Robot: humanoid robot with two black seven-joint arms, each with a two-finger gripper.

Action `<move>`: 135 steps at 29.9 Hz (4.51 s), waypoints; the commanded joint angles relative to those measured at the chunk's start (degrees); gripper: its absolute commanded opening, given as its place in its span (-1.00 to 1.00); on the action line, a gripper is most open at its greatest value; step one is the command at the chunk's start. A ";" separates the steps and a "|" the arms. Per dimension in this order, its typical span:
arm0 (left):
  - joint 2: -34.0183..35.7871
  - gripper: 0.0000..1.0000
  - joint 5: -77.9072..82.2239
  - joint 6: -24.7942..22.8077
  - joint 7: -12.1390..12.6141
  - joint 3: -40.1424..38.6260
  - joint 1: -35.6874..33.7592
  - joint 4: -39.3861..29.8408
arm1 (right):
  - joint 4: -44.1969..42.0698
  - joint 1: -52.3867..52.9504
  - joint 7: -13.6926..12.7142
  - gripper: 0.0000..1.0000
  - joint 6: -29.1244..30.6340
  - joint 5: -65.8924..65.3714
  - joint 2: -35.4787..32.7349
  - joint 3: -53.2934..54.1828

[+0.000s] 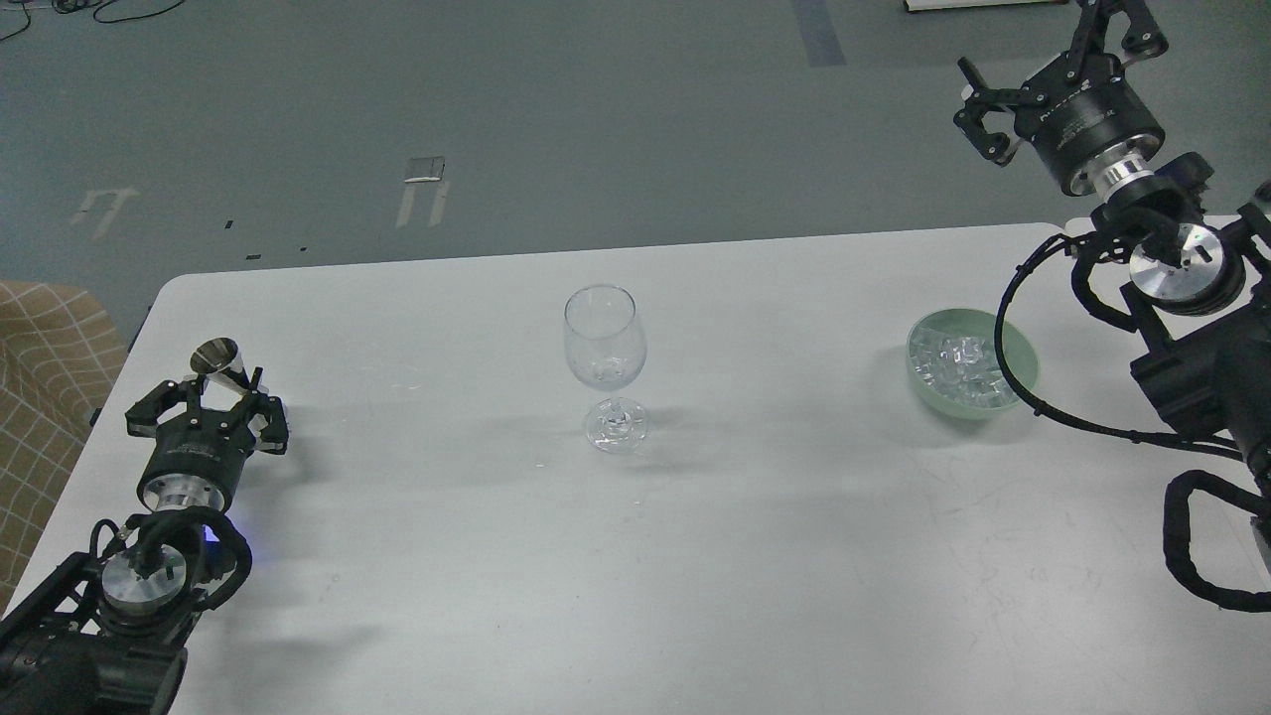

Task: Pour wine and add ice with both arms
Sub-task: 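Close the left gripper on the metal jigger and lift it, then carry the jigger with the left gripper over the wine glass, then tilt the jigger with the left gripper to pour into the glass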

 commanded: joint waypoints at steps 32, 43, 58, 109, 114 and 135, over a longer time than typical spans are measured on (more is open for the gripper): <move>-0.85 -0.54 0.18 -5.98 -0.13 -1.56 1.28 -7.12 | 0.09 -0.09 -0.03 1.00 0.00 -0.09 -0.55 -0.01; -0.59 -0.55 0.36 -5.98 -0.49 -1.64 4.00 -12.12 | 0.09 -0.18 -0.03 1.00 0.00 -0.09 -0.91 -0.01; 2.31 -0.69 0.79 -5.98 -0.84 -2.26 11.12 -25.84 | 0.09 -0.27 -0.03 1.00 0.00 -0.09 -1.17 -0.10; 3.28 -1.00 3.52 2.68 3.12 15.31 -6.19 -35.87 | 0.53 0.26 -0.03 1.00 0.00 0.08 -4.86 0.43; 2.93 -1.00 4.22 2.77 3.29 17.16 -6.46 -35.07 | 0.61 -0.01 -0.03 1.00 0.00 0.17 -5.74 0.43; 1.35 -1.00 15.82 10.33 5.58 18.39 -10.24 -35.86 | 0.70 -0.09 -0.03 1.00 0.00 0.17 -5.83 0.51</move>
